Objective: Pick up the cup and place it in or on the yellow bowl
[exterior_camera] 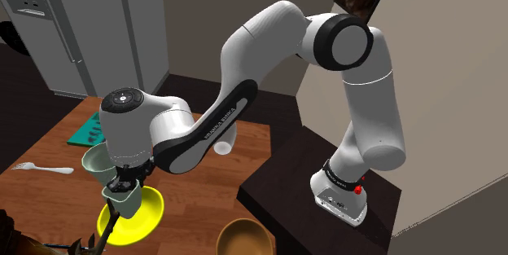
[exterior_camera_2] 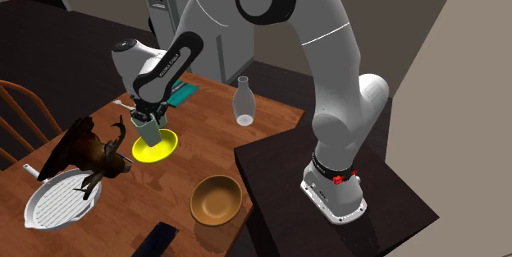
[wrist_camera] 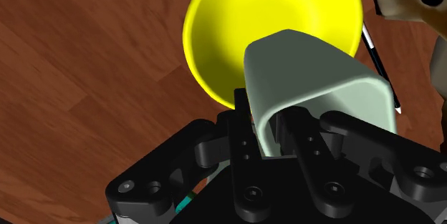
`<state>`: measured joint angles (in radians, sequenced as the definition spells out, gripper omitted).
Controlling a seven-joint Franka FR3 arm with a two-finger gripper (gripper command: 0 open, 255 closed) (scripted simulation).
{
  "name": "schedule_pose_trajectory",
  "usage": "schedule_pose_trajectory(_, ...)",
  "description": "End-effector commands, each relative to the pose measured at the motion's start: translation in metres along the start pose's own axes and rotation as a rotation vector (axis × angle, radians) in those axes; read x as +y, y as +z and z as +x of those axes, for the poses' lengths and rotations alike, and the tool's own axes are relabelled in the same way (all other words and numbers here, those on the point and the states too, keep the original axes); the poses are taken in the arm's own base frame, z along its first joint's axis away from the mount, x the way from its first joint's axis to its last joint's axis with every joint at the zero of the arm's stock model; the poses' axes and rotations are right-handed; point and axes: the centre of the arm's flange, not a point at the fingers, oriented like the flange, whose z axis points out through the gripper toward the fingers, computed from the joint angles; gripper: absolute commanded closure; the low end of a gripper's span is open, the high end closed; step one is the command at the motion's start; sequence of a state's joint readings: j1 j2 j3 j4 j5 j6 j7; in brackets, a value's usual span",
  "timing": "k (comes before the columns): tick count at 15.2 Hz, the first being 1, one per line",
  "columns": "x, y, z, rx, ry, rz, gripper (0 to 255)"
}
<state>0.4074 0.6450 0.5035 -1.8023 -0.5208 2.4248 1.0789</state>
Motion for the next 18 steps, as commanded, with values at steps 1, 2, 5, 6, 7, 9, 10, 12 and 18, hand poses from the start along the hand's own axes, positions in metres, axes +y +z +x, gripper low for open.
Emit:
schedule_pose_trajectory(1, 0.0, 0.0, 0.0, 0.0, 0.0, 0.0, 0)
schedule_pose_trajectory(2, 0.0, 0.0, 0.0, 0.0, 0.0, 0.0, 0)
schedule_pose_trajectory(5, 0.0, 0.0, 0.0, 0.0, 0.0, 0.0, 0)
schedule_pose_trajectory(6, 0.0, 0.0, 0.0, 0.0, 0.0, 0.0, 0)
schedule_pose_trajectory(7, 0.0, -0.013, 0.0, 0.0, 0.0, 0.0, 0)
schedule_pose_trajectory(9, 0.0, -0.04, 0.0, 0.0, 0.0, 0.0, 0)
schedule_pose_trajectory(10, 0.0, -0.05, 0.0, 0.0, 0.0, 0.0, 0)
schedule_pose_trajectory(12, 0.0, -0.05, 0.0, 0.0, 0.0, 0.0, 0)
schedule_pose_trajectory(18, 0.0, -0.05, 0.0, 0.0, 0.0, 0.0, 0)
